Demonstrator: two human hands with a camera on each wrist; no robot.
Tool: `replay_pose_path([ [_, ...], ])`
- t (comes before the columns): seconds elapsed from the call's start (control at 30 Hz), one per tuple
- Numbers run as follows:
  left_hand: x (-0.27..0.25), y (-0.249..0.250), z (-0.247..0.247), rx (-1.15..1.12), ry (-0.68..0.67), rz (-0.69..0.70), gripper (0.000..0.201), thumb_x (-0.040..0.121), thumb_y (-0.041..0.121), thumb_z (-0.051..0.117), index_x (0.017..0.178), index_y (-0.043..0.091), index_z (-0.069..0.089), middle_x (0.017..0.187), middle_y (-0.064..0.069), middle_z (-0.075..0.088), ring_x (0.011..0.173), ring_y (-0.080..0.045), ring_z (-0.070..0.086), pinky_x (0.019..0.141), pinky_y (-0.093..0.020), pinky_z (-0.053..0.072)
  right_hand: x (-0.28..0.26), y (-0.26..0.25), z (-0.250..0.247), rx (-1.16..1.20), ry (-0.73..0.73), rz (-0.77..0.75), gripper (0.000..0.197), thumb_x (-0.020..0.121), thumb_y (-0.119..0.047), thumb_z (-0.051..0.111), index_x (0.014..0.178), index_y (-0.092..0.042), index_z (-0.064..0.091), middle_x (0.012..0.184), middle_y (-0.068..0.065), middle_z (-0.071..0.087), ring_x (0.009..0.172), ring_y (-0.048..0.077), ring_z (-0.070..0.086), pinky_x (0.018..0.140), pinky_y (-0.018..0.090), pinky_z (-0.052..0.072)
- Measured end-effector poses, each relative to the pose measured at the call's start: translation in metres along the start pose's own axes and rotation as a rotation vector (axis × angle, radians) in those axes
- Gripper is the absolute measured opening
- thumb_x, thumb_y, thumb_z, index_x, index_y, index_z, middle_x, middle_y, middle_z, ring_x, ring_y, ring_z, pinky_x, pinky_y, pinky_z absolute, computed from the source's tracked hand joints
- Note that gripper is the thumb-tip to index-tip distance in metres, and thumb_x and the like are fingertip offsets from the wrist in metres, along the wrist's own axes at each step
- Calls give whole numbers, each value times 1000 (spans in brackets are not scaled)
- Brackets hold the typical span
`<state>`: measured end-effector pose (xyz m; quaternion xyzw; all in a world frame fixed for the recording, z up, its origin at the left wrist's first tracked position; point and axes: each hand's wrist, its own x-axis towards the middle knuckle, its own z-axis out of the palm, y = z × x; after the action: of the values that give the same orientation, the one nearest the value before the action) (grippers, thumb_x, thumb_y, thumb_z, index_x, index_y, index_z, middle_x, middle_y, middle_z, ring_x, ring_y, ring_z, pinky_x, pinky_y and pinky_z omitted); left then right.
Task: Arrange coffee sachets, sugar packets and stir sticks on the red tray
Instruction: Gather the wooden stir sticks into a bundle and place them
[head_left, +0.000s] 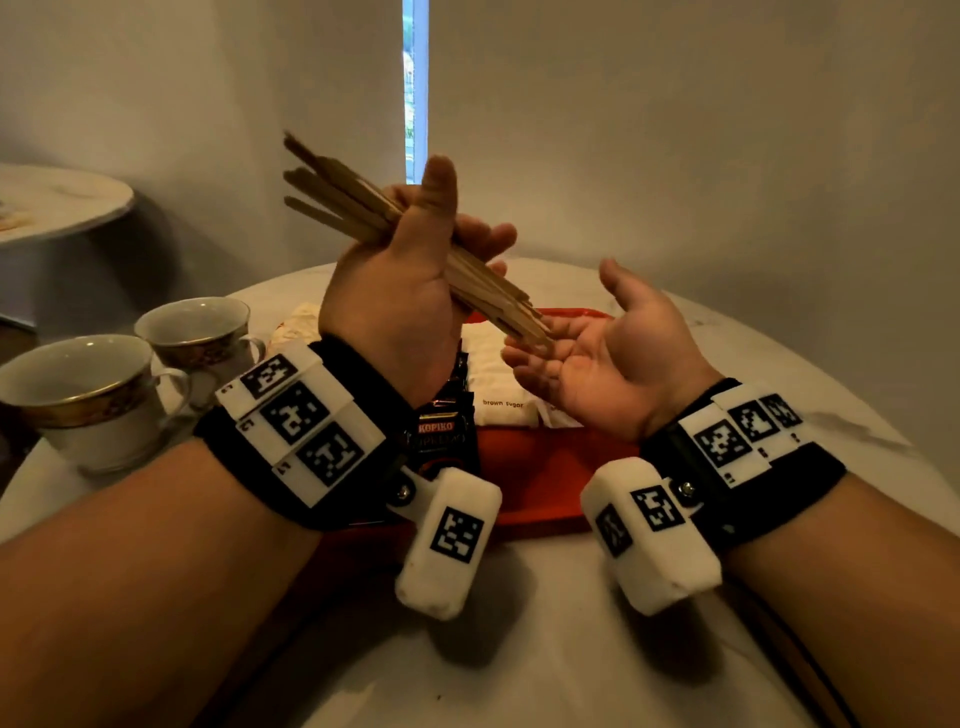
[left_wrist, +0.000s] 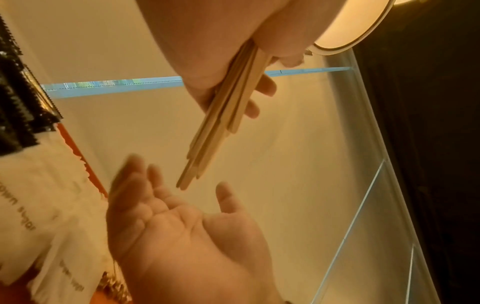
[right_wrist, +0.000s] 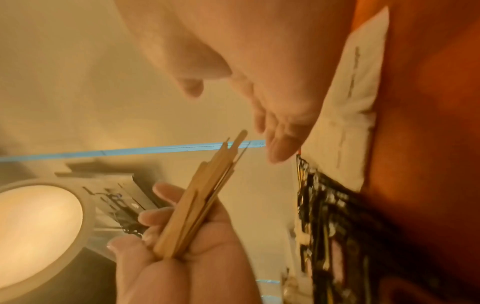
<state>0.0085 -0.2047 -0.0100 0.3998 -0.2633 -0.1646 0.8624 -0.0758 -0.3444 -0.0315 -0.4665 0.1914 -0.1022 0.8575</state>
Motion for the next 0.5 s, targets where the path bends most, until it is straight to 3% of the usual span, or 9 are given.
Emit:
replay_pose_path([
  [0.03,-1,-2,0,6,4,5,26,99,34,57,84,12,55,67,1,65,92,-28,74,83,-47,59,-1,1,3,72,-8,3,92,93,-73,35,129,11,53,116,26,67,101,34,65,83,40,53],
  [0.1,-4,-8,2,23,1,2,26,96,34,61,81,14,56,67,0,66,93,-30,73,86,-46,57,-5,7,10,194,-200,18,102,88,-78,36,134,13,48,134,29,57,120,38,59,102,47,47],
  [0.13,-7,-12,3,40,-6,-8,27,94,35,64,80,13,58,68,-1,67,92,-30,73,89,-49,56,-6,11,12,252,-325,29,106,85,-79,41,139,12,44,144,28,49,131,40,51,113,51,38],
  [0.2,-12,-17,6,80,-27,-28,27,91,36,67,75,15,63,69,-3,70,90,-30,72,94,-54,55,-6,16,13,302,-468,38,109,81,-79,48,148,6,38,157,24,35,147,42,31,122,54,20],
  [0.27,-13,-17,5,99,-47,-28,30,93,35,65,65,24,68,69,-2,70,91,-31,72,95,-56,53,-1,16,8,256,-445,36,111,80,-81,47,148,7,37,158,24,32,151,42,15,124,55,11],
  [0.37,-9,-15,3,96,-59,9,37,95,34,62,59,30,70,70,-1,71,93,-35,71,95,-56,53,2,13,2,171,-220,17,111,84,-82,37,144,12,38,141,32,52,137,50,43,119,57,26],
  [0.43,-10,-17,4,88,-48,-9,35,96,33,62,62,27,70,68,-1,70,90,-34,71,91,-55,55,0,13,3,249,-371,-7,113,82,-83,41,148,9,35,149,27,46,138,46,43,120,59,24],
  [0.5,-12,-20,6,28,-37,-38,25,96,30,63,79,12,66,67,-5,68,81,-31,71,83,-54,58,-3,18,9,318,-545,-32,112,79,-82,47,152,2,35,155,17,40,144,43,36,121,62,19],
])
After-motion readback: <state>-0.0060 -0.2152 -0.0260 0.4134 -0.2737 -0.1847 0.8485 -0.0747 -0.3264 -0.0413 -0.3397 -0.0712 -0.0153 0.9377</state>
